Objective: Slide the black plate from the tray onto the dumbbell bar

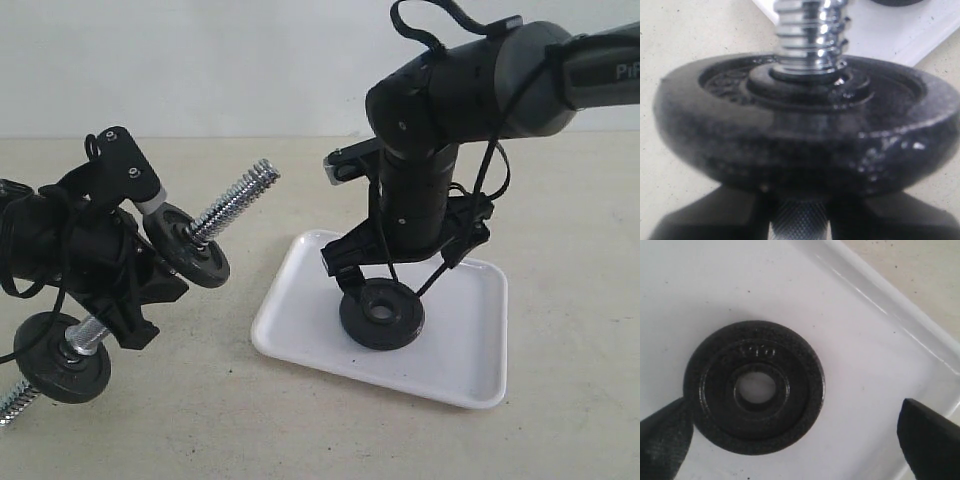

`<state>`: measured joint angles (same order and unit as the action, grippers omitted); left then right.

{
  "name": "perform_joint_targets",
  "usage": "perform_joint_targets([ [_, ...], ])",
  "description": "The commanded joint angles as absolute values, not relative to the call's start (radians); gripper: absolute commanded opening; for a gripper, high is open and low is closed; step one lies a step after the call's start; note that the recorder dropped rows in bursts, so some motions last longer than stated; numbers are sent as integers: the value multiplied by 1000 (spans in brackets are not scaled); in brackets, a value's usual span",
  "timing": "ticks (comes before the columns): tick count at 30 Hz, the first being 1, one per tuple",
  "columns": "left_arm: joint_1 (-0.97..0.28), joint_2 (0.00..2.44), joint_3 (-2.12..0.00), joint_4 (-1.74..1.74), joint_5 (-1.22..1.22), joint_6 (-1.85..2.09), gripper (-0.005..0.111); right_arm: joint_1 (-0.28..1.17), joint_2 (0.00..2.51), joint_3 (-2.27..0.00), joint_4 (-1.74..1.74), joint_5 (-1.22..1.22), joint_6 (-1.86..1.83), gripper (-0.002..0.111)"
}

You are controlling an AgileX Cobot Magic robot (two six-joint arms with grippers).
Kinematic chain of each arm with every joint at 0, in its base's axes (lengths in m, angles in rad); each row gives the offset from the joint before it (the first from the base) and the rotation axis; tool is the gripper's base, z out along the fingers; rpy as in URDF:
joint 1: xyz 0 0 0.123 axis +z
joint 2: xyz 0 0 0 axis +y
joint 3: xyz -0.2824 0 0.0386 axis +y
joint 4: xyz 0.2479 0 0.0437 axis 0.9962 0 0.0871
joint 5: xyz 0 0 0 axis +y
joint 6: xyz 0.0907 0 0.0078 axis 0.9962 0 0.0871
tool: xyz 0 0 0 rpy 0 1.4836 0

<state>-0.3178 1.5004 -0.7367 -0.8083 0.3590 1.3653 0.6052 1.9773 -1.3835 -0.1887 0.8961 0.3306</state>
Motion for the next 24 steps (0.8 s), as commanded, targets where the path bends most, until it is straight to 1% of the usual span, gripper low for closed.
perform_joint_targets([
  [1,-320,1456,-761,-875,304,1350,4,575,2034,-1384,-53,906,183,101],
  [13,-320,1456,-761,-875,288,1354,4,579,2068,-1384,0,805,185,101],
  [20,-320,1456,-761,-875,288,1354,4,579,2072,-1384,-8,805,185,101],
  [24,-320,1456,-761,-875,288,1354,4,579,2115,-1384,-8,827,185,101],
])
